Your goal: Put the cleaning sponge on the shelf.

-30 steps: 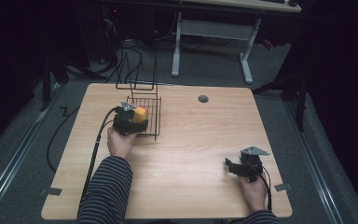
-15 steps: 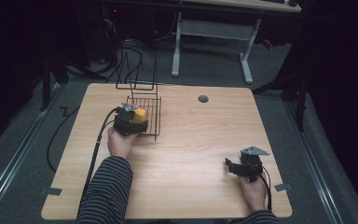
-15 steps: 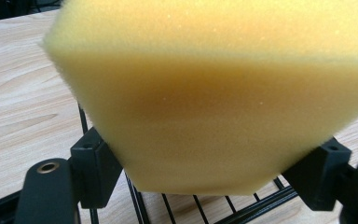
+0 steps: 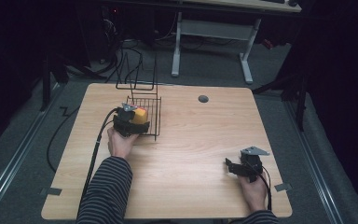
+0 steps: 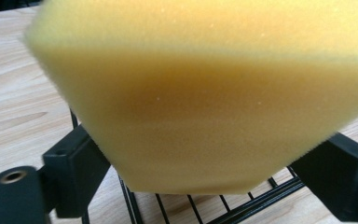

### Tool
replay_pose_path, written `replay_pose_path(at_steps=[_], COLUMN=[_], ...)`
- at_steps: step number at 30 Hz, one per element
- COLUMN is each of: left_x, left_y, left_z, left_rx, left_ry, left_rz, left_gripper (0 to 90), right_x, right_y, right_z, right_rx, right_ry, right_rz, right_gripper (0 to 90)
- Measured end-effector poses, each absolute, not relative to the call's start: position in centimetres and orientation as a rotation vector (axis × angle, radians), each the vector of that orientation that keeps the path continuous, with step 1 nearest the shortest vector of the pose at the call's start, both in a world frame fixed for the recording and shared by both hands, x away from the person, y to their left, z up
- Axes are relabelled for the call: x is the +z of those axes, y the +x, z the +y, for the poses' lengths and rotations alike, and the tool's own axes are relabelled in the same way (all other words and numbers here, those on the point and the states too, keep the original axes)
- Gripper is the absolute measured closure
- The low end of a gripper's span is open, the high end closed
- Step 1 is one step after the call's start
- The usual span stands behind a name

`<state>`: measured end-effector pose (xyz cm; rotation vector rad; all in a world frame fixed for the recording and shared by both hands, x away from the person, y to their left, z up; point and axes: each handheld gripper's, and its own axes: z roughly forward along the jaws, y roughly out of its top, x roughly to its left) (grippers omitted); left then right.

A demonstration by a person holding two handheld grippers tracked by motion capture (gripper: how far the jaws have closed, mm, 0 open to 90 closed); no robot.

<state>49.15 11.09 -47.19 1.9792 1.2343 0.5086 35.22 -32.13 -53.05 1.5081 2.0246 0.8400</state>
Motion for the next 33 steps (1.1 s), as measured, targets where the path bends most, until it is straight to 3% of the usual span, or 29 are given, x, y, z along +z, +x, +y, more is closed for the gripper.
replay_pose_path(at_steps=[6, 33], left_x=[-46.9, -45.6], left_y=[49.0, 46.6], left_z=[11.4, 13.2], left_rx=[0.488, 0.462], left_ry=[1.974, 1.92], left_rz=[1.215, 1.158], left_gripper=[0.0, 0.0], right_x=[-53.0, -53.0], right_y=[35.2, 35.2], right_z=[-32.1, -32.1], right_rx=[0.84, 0.84], right_ry=[1.508, 1.508], right_rz=[2.025, 2.025], right_gripper=[25.2, 25.2])
